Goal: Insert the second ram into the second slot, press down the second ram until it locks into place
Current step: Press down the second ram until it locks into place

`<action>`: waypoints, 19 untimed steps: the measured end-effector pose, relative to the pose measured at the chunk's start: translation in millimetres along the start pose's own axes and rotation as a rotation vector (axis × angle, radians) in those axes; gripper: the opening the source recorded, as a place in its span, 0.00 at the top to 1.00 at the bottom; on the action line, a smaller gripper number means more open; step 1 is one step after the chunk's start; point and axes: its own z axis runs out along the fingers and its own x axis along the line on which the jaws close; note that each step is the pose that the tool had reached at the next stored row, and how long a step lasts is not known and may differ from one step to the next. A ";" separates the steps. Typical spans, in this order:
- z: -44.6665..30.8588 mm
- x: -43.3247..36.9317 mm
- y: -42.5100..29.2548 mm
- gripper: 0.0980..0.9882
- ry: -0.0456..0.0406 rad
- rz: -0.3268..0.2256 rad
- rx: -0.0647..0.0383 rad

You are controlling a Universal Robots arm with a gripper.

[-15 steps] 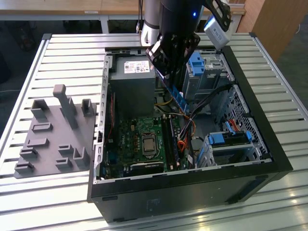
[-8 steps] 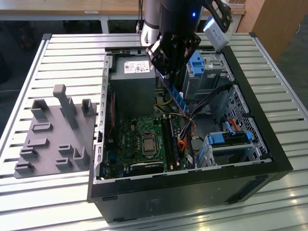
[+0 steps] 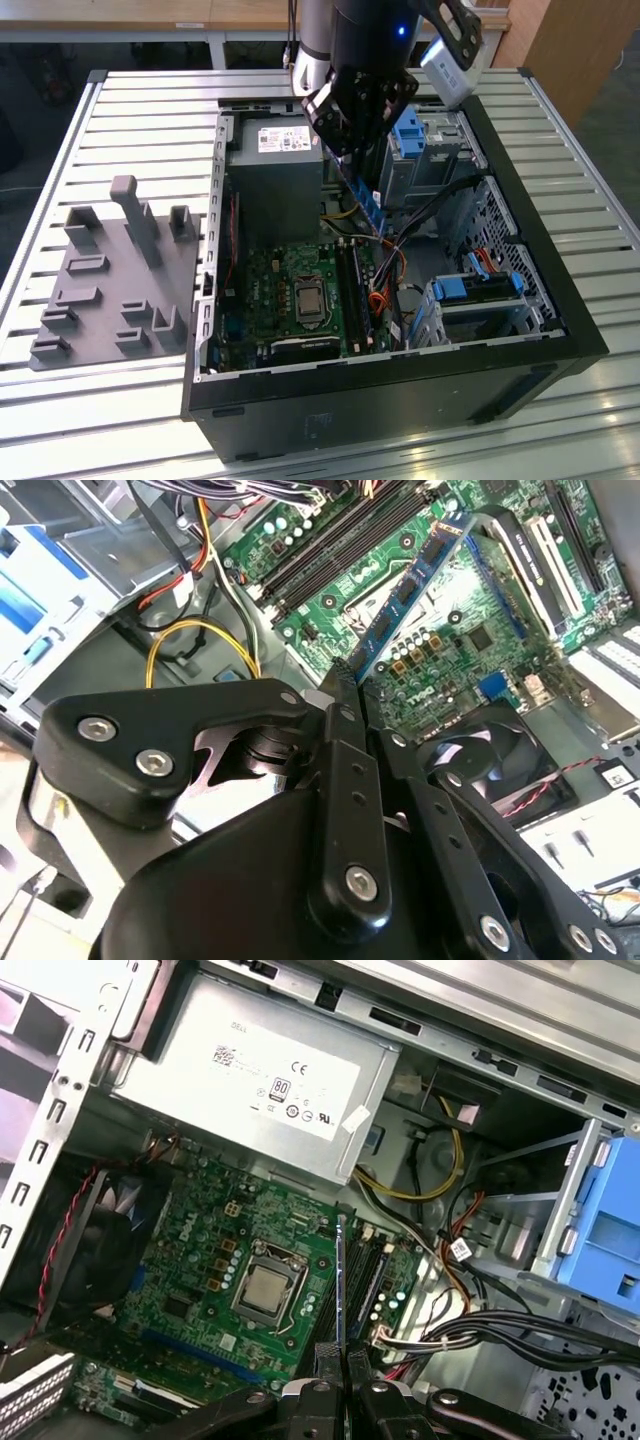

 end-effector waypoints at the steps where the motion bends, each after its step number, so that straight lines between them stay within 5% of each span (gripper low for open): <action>1: 0.0 0.0 0.0 0.96 -0.0001 0.005 0.000; 19: 0.2 0.0 0.0 0.96 -0.0027 0.090 0.002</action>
